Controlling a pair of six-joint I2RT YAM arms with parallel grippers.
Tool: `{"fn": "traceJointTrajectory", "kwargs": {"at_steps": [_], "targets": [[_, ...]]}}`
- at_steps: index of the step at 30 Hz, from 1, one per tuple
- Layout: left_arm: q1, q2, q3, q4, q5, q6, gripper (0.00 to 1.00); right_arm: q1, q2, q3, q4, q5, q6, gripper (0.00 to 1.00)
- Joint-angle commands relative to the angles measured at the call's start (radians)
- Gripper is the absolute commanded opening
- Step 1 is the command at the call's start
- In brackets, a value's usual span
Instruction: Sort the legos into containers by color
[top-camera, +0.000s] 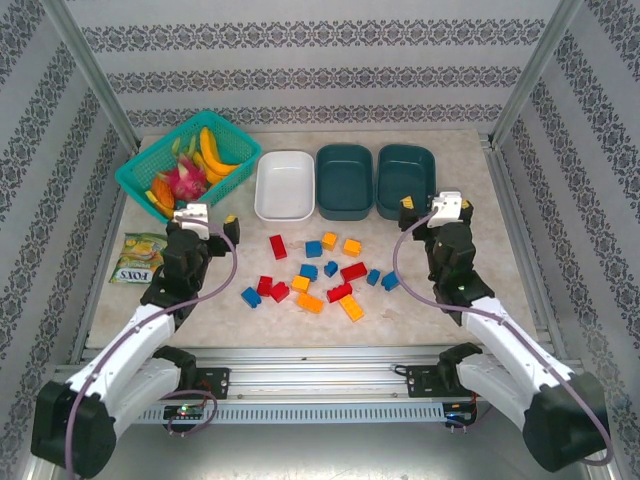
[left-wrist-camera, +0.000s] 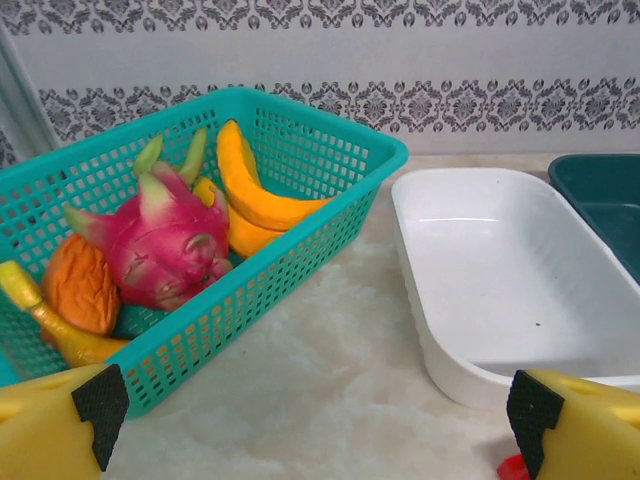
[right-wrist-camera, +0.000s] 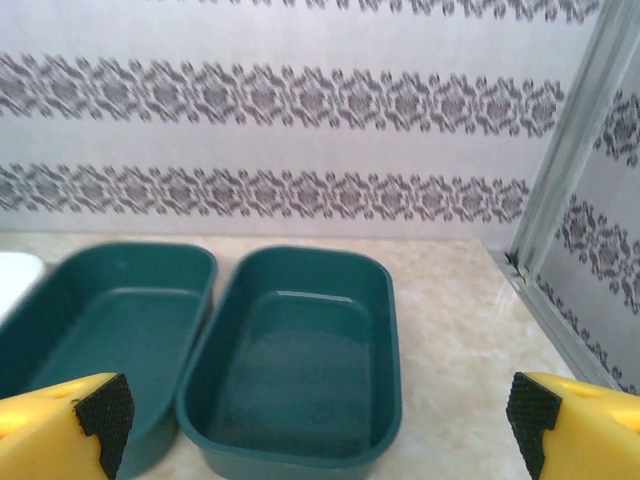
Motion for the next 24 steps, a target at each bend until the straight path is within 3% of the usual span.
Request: {"fn": "traceJointTrajectory", "kwargs": {"at_steps": [1,3,4,6,7,8,9,10,13,16,19,24], "targets": [[-0.036,-0.067,0.04,-0.2,-0.074,-0.074,1.0,0.078,-0.061,0.104,-0.212,0.114,-0.013,0.98],[-0.074,-0.078,0.102,-0.255,-0.102,-0.043,1.0,0.133,-0.06,0.218,-0.329,0.162,0.053,0.98],[-0.094,-0.068,0.149,-0.288,-0.127,-0.034,1.0,0.14,-0.043,0.31,-0.472,0.181,0.208,0.98],[-0.105,-0.027,0.273,-0.398,-0.179,-0.188,1.0,0.107,0.001,0.471,-0.812,0.094,0.48,0.98],[-0.101,0.01,0.361,-0.552,-0.192,-0.353,1.0,0.084,0.018,0.496,-0.863,0.05,0.546,0.98],[-0.096,0.05,0.462,-0.699,-0.133,-0.424,1.0,0.036,0.029,0.5,-0.857,-0.091,0.555,0.98],[-0.094,0.086,0.508,-0.722,-0.059,-0.41,1.0,0.001,0.041,0.502,-0.842,-0.212,0.548,0.98],[-0.084,0.127,0.53,-0.71,0.028,-0.415,1.0,-0.01,0.063,0.519,-0.863,-0.25,0.569,0.98],[-0.074,0.264,0.629,-0.751,0.233,-0.476,1.0,0.024,0.181,0.65,-1.13,-0.13,0.698,0.95],[-0.102,0.363,0.691,-0.741,0.386,-0.484,1.0,0.043,0.291,0.723,-1.303,-0.155,0.831,0.92],[-0.139,0.407,0.692,-0.692,0.47,-0.486,1.0,0.044,0.342,0.687,-1.314,-0.259,0.975,0.81],[-0.218,0.471,0.682,-0.646,0.554,-0.459,1.0,0.015,0.411,0.545,-1.219,-0.381,1.101,0.8]]}}
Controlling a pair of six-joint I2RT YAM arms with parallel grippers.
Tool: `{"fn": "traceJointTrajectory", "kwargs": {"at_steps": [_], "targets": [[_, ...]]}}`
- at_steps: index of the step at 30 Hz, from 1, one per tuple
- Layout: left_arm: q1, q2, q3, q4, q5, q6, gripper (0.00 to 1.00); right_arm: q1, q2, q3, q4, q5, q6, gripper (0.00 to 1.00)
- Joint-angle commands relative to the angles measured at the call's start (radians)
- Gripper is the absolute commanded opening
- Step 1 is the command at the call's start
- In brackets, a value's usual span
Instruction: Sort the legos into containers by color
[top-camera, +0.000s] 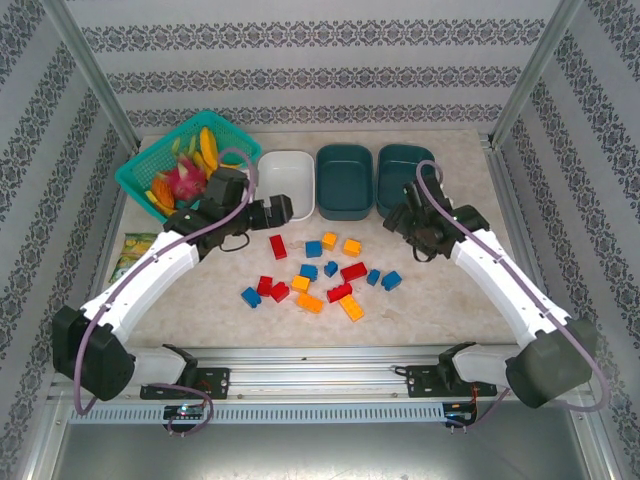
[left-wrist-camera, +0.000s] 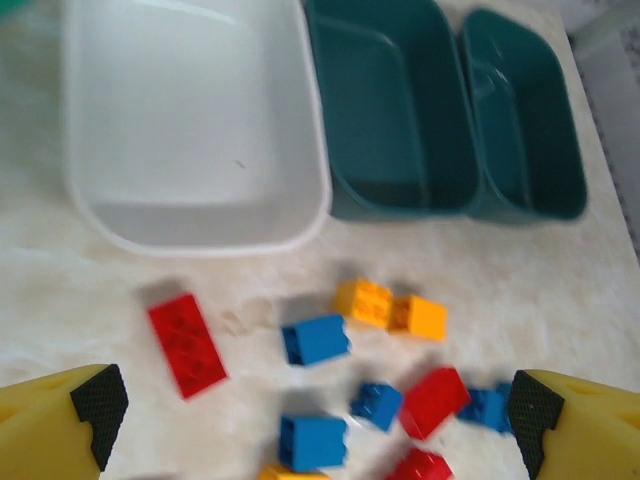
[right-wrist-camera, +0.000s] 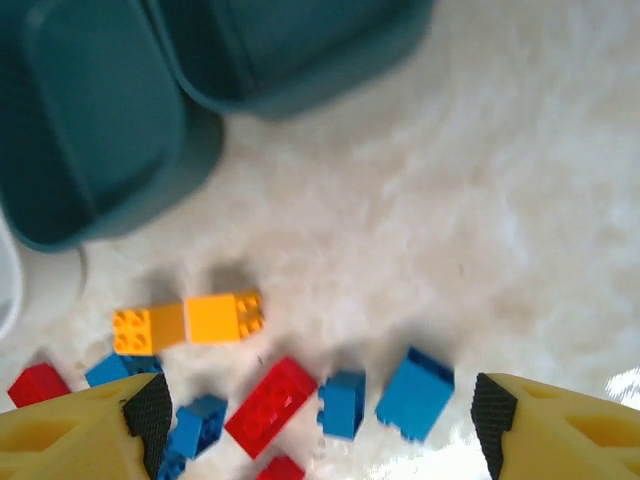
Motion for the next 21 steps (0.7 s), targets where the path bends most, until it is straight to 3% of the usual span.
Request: {"fn": "traceJointTrajectory", "kwargs": {"at_steps": [1,7,13,21], "targets": [[-0.067,0.012,0.0,0.019,0.119,-0.001,0.99,-0.035,0.05,-0.083,0.005,-0.14,0.148,0.79],[-0.121,0.039,-0.04,0.11,0.166,-0.03,0.97,-0.067,0.158,-0.163,0.113,-0.247,0.203,0.76],[-0.139,0.058,-0.029,0.123,0.17,-0.032,0.97,-0.061,0.245,-0.215,0.189,-0.272,0.241,0.72],[-0.143,0.051,-0.027,0.112,0.162,-0.028,0.97,-0.06,0.287,-0.235,0.174,-0.283,0.267,0.59]]}}
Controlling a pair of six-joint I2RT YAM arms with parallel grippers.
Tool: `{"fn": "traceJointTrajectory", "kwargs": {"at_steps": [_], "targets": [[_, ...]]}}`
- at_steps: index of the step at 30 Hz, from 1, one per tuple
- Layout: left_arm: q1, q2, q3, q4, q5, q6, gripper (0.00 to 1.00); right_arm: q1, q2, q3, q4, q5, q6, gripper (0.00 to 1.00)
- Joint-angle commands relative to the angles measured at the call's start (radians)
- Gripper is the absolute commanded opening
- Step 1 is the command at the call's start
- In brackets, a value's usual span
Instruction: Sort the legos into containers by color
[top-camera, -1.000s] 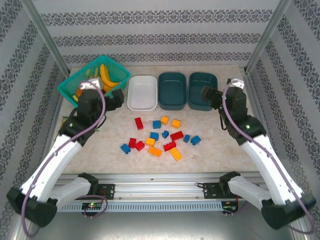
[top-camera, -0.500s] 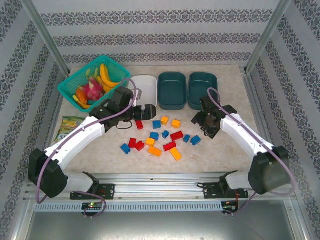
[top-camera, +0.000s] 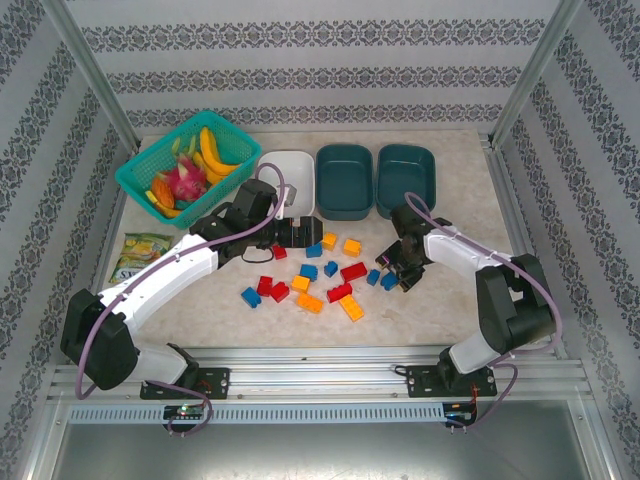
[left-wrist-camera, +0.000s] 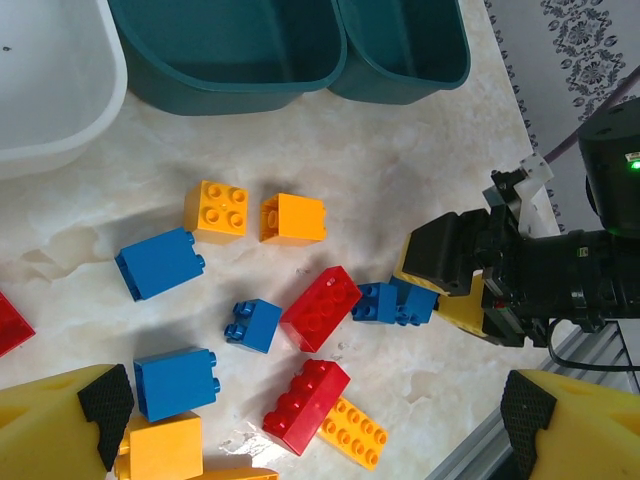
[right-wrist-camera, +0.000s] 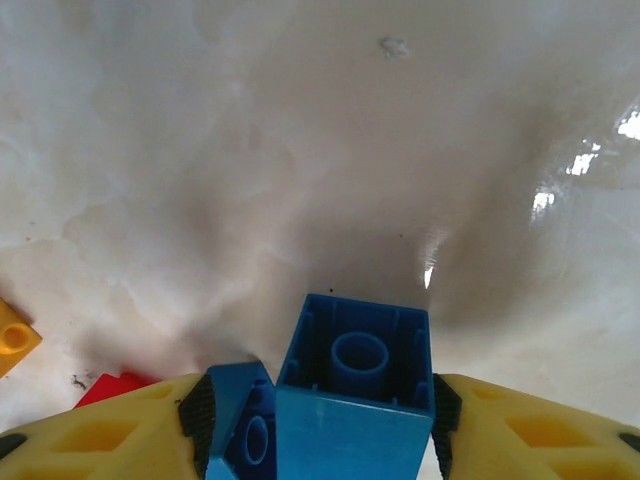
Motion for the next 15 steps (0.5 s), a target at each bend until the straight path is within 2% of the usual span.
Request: {"fn": "traceJointTrajectory", "kwargs": {"at_steps": [1,5,9,15], "targets": [[-0.016,-0.007,0.006,0.027,0.009,-0.01,0.97,0.003,0.008,-0.016,-0.002,-0.009,0.029,0.57],[-0.016,-0.009,0.003,0.026,0.005,-0.011,0.97,0.005,0.023,-0.022,0.011,-0.002,0.023,0.43],[-0.016,-0.014,0.004,0.026,0.005,-0.015,0.97,0.009,0.017,-0.005,-0.005,0.024,0.006,0.34],[-0.016,-0.015,0.033,0.022,-0.007,-0.039,0.97,0.034,-0.047,0.137,-0.117,0.156,-0.126,0.26]]}}
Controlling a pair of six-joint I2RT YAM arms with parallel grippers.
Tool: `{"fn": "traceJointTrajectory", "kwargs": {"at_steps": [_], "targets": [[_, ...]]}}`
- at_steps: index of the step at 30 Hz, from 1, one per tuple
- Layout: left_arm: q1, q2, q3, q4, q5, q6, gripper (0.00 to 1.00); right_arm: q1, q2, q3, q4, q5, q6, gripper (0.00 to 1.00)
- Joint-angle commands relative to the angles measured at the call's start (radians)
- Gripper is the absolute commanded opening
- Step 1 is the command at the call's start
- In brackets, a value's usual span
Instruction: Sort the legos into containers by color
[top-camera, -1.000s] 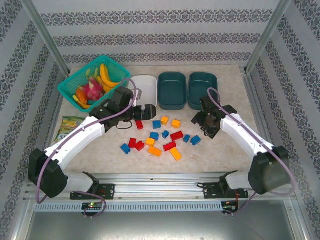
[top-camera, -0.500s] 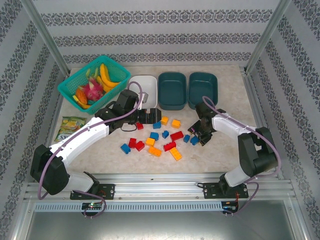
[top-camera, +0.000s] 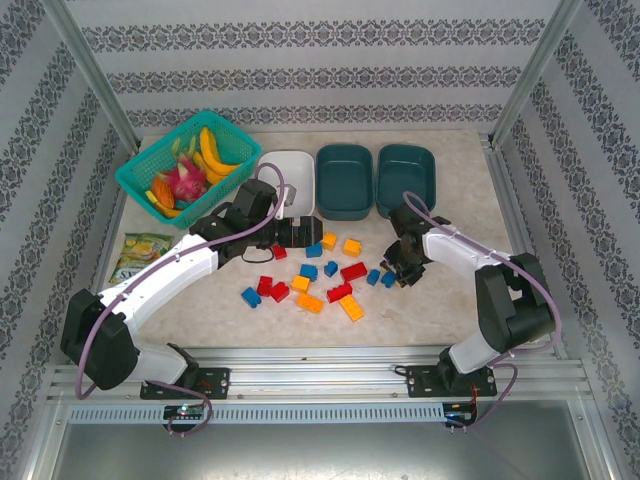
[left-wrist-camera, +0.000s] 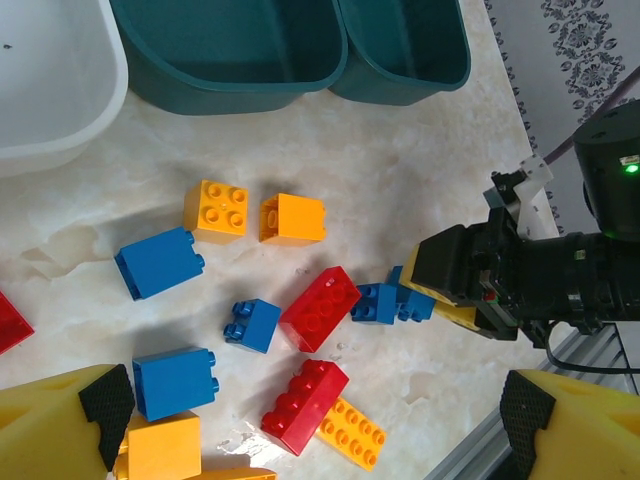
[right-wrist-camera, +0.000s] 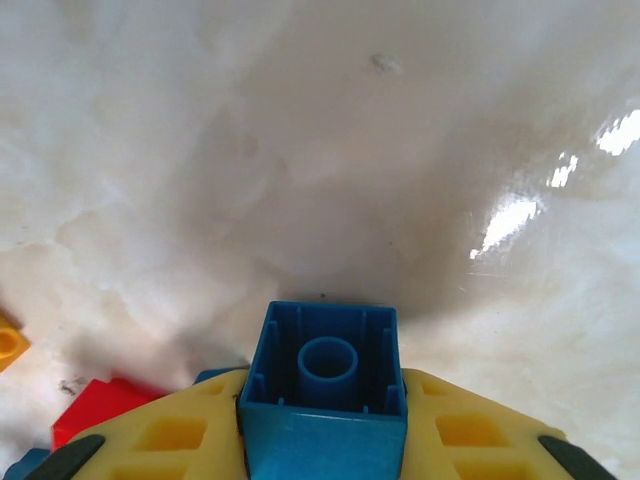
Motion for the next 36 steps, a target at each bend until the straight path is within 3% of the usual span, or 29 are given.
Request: {"fn": "traceJointTrajectory", "kwargs": {"at_steps": [1,6,14,22,30,32,36], "targets": [[-0.016,-0.013,0.042,0.021,-0.013,-0.035,0.97,0.017,-0.066,0.13,-0.097,0.133,-0.123,0.27],[-0.01,0.031,0.128,0.006,-0.042,-0.081,0.97,-0.032,-0.049,0.346,-0.133,0.247,-0.315,0.27],[0.027,0.212,0.368,0.029,-0.007,-0.125,0.97,-0.155,0.237,0.67,-0.127,0.24,-0.486,0.27],[0.051,0.376,0.544,-0.002,0.005,-0.117,0.96,-0.225,0.619,0.994,-0.202,0.147,-0.524,0.28],[0.063,0.373,0.52,-0.063,-0.03,-0.117,0.96,-0.259,0.829,1.191,-0.312,0.086,-0.522,0.32],[0.065,0.359,0.505,-0.074,-0.041,-0.117,0.96,-0.262,0.833,1.199,-0.311,0.083,-0.52,0.39],[0.073,0.327,0.481,-0.133,-0.084,-0.12,0.95,-0.258,0.79,1.219,-0.303,0.087,-0.536,0.62]]}}
